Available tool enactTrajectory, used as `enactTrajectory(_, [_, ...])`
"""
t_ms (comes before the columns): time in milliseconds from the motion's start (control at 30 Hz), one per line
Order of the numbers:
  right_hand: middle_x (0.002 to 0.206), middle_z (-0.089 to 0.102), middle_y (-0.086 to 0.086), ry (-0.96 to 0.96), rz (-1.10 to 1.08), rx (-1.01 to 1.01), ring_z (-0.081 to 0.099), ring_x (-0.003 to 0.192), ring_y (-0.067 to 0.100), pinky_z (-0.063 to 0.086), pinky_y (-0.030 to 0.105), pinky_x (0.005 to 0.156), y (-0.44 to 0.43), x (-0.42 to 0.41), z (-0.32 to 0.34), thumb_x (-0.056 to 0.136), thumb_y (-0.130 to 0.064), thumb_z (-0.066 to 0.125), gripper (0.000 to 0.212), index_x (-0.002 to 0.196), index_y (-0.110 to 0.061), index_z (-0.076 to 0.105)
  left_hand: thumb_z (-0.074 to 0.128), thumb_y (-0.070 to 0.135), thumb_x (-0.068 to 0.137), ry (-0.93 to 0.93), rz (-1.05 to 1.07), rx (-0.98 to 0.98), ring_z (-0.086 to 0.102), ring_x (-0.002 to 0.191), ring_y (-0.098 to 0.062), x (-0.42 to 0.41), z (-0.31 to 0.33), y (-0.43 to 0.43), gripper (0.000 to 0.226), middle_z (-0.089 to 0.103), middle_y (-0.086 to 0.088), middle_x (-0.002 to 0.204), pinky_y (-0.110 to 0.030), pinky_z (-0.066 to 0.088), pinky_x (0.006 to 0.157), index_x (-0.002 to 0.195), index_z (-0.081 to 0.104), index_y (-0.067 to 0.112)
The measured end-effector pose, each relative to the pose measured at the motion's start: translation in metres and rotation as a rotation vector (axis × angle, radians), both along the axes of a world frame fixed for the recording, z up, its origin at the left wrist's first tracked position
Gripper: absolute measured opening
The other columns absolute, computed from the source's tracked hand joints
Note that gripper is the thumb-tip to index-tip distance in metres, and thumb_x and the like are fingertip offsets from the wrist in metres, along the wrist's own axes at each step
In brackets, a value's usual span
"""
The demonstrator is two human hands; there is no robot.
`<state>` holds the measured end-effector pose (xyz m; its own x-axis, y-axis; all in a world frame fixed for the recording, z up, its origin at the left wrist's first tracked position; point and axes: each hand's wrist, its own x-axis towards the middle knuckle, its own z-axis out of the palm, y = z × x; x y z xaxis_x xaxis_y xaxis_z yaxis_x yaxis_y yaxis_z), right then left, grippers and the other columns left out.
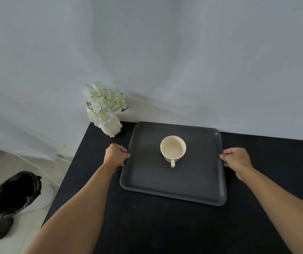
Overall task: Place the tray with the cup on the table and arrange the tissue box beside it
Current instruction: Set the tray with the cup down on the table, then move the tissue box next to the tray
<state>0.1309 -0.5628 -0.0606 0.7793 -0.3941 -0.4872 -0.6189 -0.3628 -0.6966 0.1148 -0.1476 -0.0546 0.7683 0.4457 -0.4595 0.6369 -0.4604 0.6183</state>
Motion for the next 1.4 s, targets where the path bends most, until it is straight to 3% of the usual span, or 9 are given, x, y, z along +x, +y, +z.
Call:
enactTrajectory(100, [0.082, 0.068, 0.007, 0.005, 0.004, -0.006, 0.067, 0.069, 0.02, 0.055, 0.032, 0.062, 0.0, 0.0, 0.0, 0.083, -0.005, 0.071, 0.012, 0.095, -0.008, 0.069, 0.076, 0.0, 0.074, 0.004, 0.007, 0.0, 0.062, 0.043, -0.018, 0.001, 0.0, -0.001, 0.021, 0.067, -0.006, 0.067, -0.034, 0.063, 0.055, 0.063, 0.067, 0.015])
enactTrajectory(333, [0.086, 0.068, 0.009, -0.012, 0.018, -0.023, 0.064, 0.071, 0.019, 0.052, 0.027, 0.058, 0.003, -0.002, 0.002, 0.084, -0.004, 0.07, 0.014, 0.098, -0.003, 0.069, 0.077, 0.002, 0.075, 0.023, -0.013, 0.037, 0.063, 0.046, -0.021, 0.001, 0.0, -0.001, 0.018, 0.069, -0.011, 0.075, -0.042, 0.065, 0.063, 0.07, 0.067, 0.016])
enactTrajectory(500, [0.108, 0.068, 0.018, 0.006, 0.105, -0.119, 0.066, 0.097, 0.032, 0.055, 0.043, 0.087, 0.007, -0.003, 0.01, 0.085, -0.009, 0.07, 0.032, 0.115, 0.001, 0.066, 0.075, 0.004, 0.079, 0.031, -0.033, 0.033, 0.065, 0.056, -0.024, 0.0, 0.004, -0.006, 0.01, 0.068, -0.011, 0.083, -0.041, 0.064, 0.067, 0.078, 0.069, 0.012])
enactTrajectory(600, [0.116, 0.066, 0.017, -0.006, 0.158, -0.176, 0.061, 0.104, 0.031, 0.05, 0.04, 0.088, 0.014, -0.007, 0.022, 0.086, -0.019, 0.07, 0.046, 0.127, -0.001, 0.058, 0.069, 0.015, 0.084, 0.025, -0.117, 0.096, 0.068, 0.076, -0.029, -0.003, 0.008, -0.009, 0.009, 0.07, -0.01, 0.081, -0.035, 0.057, 0.072, 0.088, 0.073, 0.008])
enactTrajectory(733, [0.125, 0.061, 0.014, -0.019, 0.268, -0.249, 0.058, 0.113, 0.029, 0.045, 0.035, 0.088, 0.019, -0.02, 0.045, 0.088, -0.026, 0.067, 0.052, 0.134, -0.005, 0.052, 0.064, 0.025, 0.09, -0.001, -0.189, 0.211, 0.058, 0.117, -0.035, -0.014, 0.023, -0.02, 0.041, 0.064, -0.017, 0.123, -0.035, 0.044, 0.086, 0.125, 0.064, 0.005])
enactTrajectory(867, [0.13, 0.06, 0.012, -0.034, 0.323, -0.268, 0.056, 0.118, 0.027, 0.042, 0.033, 0.089, 0.016, -0.045, 0.075, 0.088, -0.029, 0.066, 0.052, 0.134, -0.009, 0.052, 0.059, 0.025, 0.09, -0.046, -0.259, 0.217, 0.056, 0.115, -0.037, -0.028, 0.048, -0.041, 0.038, 0.06, -0.023, 0.124, -0.04, 0.046, 0.088, 0.12, 0.063, 0.001])
enactTrajectory(1033, [0.135, 0.057, 0.013, -0.03, 0.36, -0.288, 0.055, 0.121, 0.028, 0.043, 0.035, 0.094, 0.017, -0.084, 0.114, 0.089, -0.031, 0.065, 0.053, 0.134, -0.009, 0.051, 0.057, 0.026, 0.093, -0.09, -0.35, 0.186, 0.051, 0.127, -0.033, -0.053, 0.086, -0.068, 0.049, 0.052, -0.019, 0.138, -0.039, 0.043, 0.099, 0.138, 0.053, 0.007])
enactTrajectory(1233, [0.139, 0.054, 0.011, -0.064, 0.333, -0.321, 0.053, 0.124, 0.026, 0.042, 0.035, 0.097, 0.017, -0.145, 0.159, 0.089, -0.035, 0.064, 0.053, 0.135, -0.012, 0.051, 0.057, 0.03, 0.093, -0.13, -0.451, 0.153, 0.055, 0.124, -0.033, -0.096, 0.123, -0.088, 0.049, 0.055, -0.018, 0.139, -0.035, 0.044, 0.098, 0.134, 0.055, 0.004])
enactTrajectory(1400, [0.141, 0.052, 0.009, -0.066, 0.285, -0.372, 0.052, 0.125, 0.026, 0.041, 0.035, 0.097, 0.004, -0.195, 0.185, 0.09, -0.038, 0.062, 0.055, 0.137, -0.013, 0.048, 0.058, 0.033, 0.092, -0.145, -0.531, 0.1, 0.056, 0.122, -0.032, -0.132, 0.141, -0.113, 0.051, 0.058, -0.017, 0.136, -0.03, 0.038, 0.084, 0.132, 0.054, 0.002])
